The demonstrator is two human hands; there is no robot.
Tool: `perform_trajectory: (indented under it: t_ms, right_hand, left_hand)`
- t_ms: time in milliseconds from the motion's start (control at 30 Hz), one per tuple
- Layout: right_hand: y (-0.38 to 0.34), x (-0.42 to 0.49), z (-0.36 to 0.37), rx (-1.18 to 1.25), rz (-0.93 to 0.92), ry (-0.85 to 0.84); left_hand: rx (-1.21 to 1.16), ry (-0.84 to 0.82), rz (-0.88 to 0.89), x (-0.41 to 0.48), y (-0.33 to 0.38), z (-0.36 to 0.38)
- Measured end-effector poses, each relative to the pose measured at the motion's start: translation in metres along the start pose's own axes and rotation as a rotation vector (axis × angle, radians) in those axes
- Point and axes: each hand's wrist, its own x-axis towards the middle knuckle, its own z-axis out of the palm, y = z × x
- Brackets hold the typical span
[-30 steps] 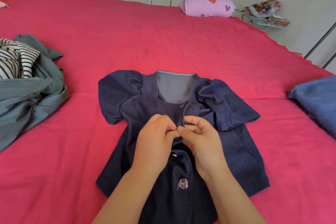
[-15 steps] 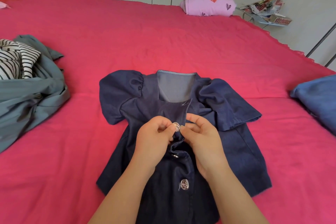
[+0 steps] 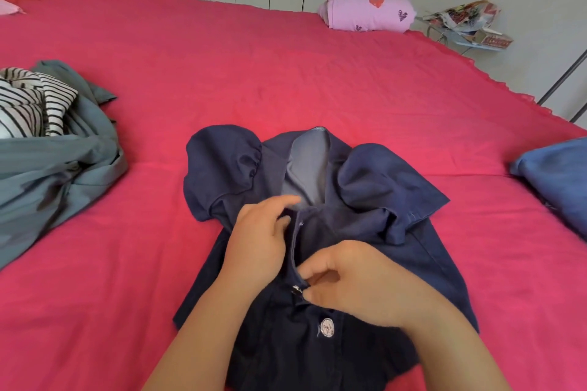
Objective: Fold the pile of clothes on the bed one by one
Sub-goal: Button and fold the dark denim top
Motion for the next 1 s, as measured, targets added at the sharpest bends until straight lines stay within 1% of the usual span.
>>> perform_trajectory:
  t_ms: [67, 100, 133, 233, 267, 300, 333, 367, 400, 467, 500, 567, 633, 700, 800, 1000]
  right_hand:
    - [-0.001, -0.002, -0.009, -0.089, -0.009, -0.046]
    - [-0.001, -0.002, -0.014, -0.115, 0.003, -0.010]
    - [-0.002, -0.001, -0.018, -0.094, 0.028, 0.069]
    - [-0.006, 0.015, -0.021, 0.087, 0.077, 0.454]
    - [-0.005, 0.024, -0.020, 0.063, 0.078, 0.564]
    - [-0.004, 0.034, -0.019, -0.004, 0.088, 0.627]
    - [-0.003, 0.042, -0.019, -0.087, 0.104, 0.641]
    - [-0.001, 0.050, -0.018, -0.170, 0.127, 0.604]
    - [0.002, 0.056, -0.018, -0.250, 0.147, 0.526]
    - [0.006, 0.065, -0.018, -0.375, 0.172, 0.336]
    - [0.007, 0.067, -0.017, -0.413, 0.179, 0.257]
    - [0.007, 0.068, -0.013, -0.425, 0.168, 0.175]
    - [0.005, 0.067, -0.008, -0.438, 0.131, 0.154]
    - [0.004, 0.066, -0.002, -0.445, 0.054, 0.158]
    - [0.007, 0.069, 0.004, -0.391, 0.016, 0.160]
    - [0.003, 0.077, 0.014, -0.276, -0.015, 0.291]
  left_hand:
    - [0.096, -0.100, 0.022, -0.001, -0.007, 0.002]
    - [0.136, -0.114, 0.032, -0.001, -0.011, 0.003]
    - [0.147, -0.107, 0.032, -0.001, -0.013, 0.003]
    - [0.069, -0.035, -0.003, 0.001, -0.014, 0.002]
    - [0.024, -0.014, -0.029, 0.001, -0.014, 0.001]
    - [-0.043, 0.008, -0.068, 0.001, -0.014, 0.000]
    - [-0.124, 0.028, -0.118, 0.002, -0.015, -0.001]
    - [-0.197, 0.047, -0.164, 0.003, -0.015, -0.003]
    - [-0.245, 0.065, -0.194, 0.005, -0.016, -0.005]
    - [-0.263, 0.081, -0.201, 0.005, -0.015, -0.009]
    - [-0.253, 0.079, -0.189, 0.005, -0.014, -0.011]
    - [-0.242, 0.075, -0.166, 0.005, -0.014, -0.012]
    - [-0.279, 0.087, -0.177, 0.005, -0.013, -0.013]
    - [-0.353, 0.103, -0.222, 0.004, -0.009, -0.016]
    - [-0.448, 0.146, -0.288, 0.004, -0.007, -0.020]
    - [-0.400, 0.158, -0.308, 0.004, -0.008, -0.025]
